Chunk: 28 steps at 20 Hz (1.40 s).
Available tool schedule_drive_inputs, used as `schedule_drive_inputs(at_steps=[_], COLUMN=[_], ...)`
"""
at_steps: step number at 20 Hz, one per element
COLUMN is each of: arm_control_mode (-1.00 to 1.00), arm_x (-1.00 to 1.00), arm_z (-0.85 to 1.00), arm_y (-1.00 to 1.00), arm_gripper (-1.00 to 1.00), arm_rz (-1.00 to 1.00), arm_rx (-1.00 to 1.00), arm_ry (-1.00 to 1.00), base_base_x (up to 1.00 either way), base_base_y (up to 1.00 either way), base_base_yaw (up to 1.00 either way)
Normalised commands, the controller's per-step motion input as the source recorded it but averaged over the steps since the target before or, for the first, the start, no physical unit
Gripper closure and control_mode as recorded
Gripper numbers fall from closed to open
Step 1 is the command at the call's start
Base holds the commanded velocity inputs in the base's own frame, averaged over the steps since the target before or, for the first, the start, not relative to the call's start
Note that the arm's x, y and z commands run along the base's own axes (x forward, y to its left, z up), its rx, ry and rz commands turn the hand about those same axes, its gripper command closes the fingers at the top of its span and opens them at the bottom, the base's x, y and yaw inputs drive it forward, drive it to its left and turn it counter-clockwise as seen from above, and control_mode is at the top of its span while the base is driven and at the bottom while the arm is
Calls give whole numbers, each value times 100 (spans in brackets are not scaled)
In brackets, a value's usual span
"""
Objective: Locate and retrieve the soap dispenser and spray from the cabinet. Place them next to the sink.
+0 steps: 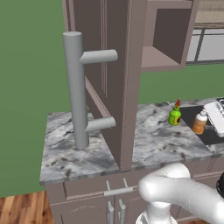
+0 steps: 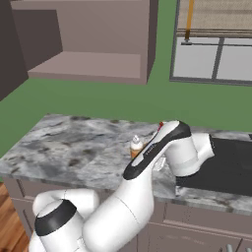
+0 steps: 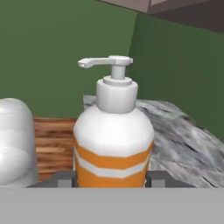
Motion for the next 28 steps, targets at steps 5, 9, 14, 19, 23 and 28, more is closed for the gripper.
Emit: schedule_drive_inputs(at_steps=[5, 9, 14, 19, 23, 28], arm_control_mode=[-100, -100, -100, -100, -100, -100], arm_x=[37, 24, 23, 20, 22, 14], arm_z=[-23, -40, -38, -19, -29, -14], arm_y=[-27, -46, -21, 0, 0, 0], arm_gripper=[100, 100, 100, 100, 100, 100], arm_rz=[11, 1, 0, 0, 0, 1], arm_rx=[1, 5, 6, 6, 7, 1], arm_ry=[0, -4, -3, -7, -5, 0], base_base_x=[0, 0, 0, 0, 0, 0], base_base_y=[0, 0, 0, 0, 0, 0], base_base_yaw=[0, 0, 0, 0, 0, 0])
